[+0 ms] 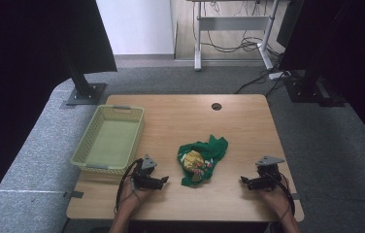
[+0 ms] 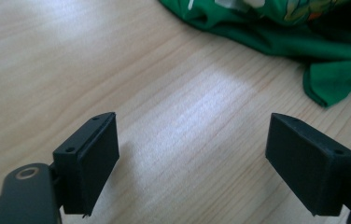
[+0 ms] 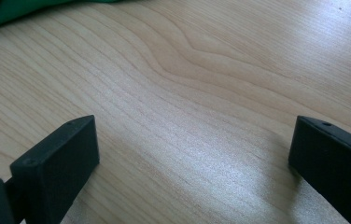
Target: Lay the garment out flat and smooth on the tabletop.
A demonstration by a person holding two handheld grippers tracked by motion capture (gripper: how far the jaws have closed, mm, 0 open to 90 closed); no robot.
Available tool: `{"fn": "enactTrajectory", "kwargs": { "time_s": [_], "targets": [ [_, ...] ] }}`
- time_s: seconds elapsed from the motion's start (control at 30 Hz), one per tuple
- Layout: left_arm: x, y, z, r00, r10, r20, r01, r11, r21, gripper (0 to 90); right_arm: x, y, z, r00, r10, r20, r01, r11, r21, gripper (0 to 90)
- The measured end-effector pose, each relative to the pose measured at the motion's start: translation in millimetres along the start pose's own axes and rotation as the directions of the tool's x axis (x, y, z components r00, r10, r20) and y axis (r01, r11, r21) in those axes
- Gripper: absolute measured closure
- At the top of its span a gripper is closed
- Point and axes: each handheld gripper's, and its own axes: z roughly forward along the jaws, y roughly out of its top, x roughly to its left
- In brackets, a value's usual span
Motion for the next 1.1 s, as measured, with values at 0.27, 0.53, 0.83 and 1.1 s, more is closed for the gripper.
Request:
{"fn": "enactTrajectory", "kwargs": {
  "time_s": [0.27, 0.53, 0.83, 1.1],
  "targets": [
    [-4.6, 20.2, 0.9, 0.9989, 0.036, 0.031, -0.036, 0.9993, -0.003, 19.8, 0.0, 0.0, 0.0, 1.0000, 0.000, 0.000, 0.000, 1.000, 0.000, 1.2],
    [-11.6, 28.9, 5.6, 0.9962, 0.060, 0.063, -0.060, 0.9982, 0.001, 25.3, 0.0, 0.0, -0.1, 1.0000, 0.000, 0.000, 0.000, 1.000, 0.000, 1.2],
    [-28.0, 33.5, 14.9, 0.9856, 0.095, 0.140, -0.097, 0.9953, 0.009, 30.8, 0.2, 0.9, -0.3, 1.0000, -0.001, -0.003, 0.001, 1.000, 0.009, 1.4],
    [-44.8, 36.2, 24.1, 0.9690, 0.142, 0.202, -0.151, 0.9881, 0.029, 36.2, 1.0, 2.2, -0.2, 1.0000, -0.004, -0.006, 0.004, 1.000, 0.019, 1.7]
  ]
}}
